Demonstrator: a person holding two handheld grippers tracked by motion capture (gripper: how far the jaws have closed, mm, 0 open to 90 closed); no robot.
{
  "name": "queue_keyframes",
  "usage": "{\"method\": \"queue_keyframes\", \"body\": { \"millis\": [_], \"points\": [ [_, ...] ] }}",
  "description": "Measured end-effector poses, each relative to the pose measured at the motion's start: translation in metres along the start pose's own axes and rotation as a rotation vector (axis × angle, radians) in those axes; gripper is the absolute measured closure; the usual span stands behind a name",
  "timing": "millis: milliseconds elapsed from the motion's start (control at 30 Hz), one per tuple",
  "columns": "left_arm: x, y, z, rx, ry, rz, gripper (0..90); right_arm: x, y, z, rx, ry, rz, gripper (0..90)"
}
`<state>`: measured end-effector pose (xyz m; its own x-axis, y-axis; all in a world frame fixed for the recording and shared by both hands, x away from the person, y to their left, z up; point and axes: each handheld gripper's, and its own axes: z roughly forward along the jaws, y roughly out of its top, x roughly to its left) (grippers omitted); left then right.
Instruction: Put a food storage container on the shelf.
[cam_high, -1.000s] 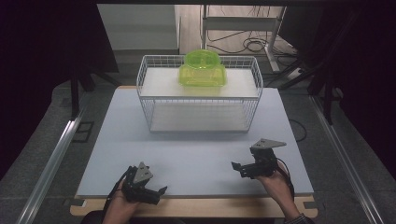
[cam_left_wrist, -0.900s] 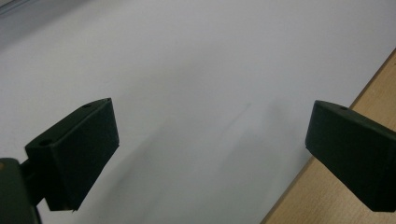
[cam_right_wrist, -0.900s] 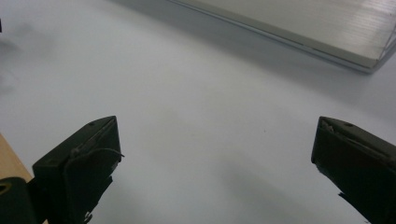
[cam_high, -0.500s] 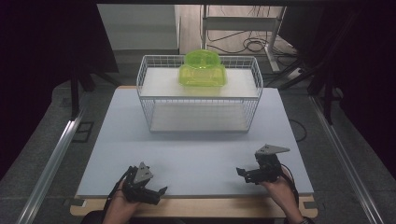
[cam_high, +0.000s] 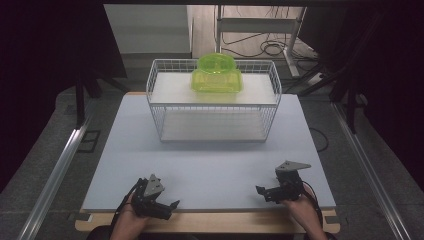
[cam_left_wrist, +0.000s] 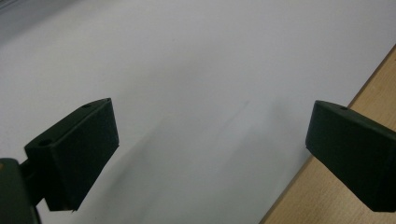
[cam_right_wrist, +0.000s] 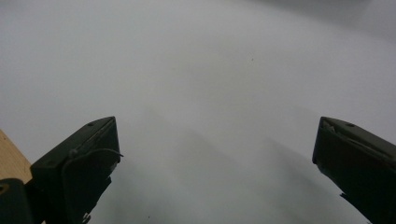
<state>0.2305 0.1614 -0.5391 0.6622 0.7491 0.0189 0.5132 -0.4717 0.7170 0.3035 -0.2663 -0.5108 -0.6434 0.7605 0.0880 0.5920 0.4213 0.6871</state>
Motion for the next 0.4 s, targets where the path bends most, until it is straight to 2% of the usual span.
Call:
{"method": "queue_keyframes", "body": {
  "millis": [400],
  "points": [
    [0.0002,0.0006,0.0003,0.001,-0.008,-0.009,2.2,0.0001,-0.0037,0.005,0.031,-0.002,0.005,1.1]
  ]
}}
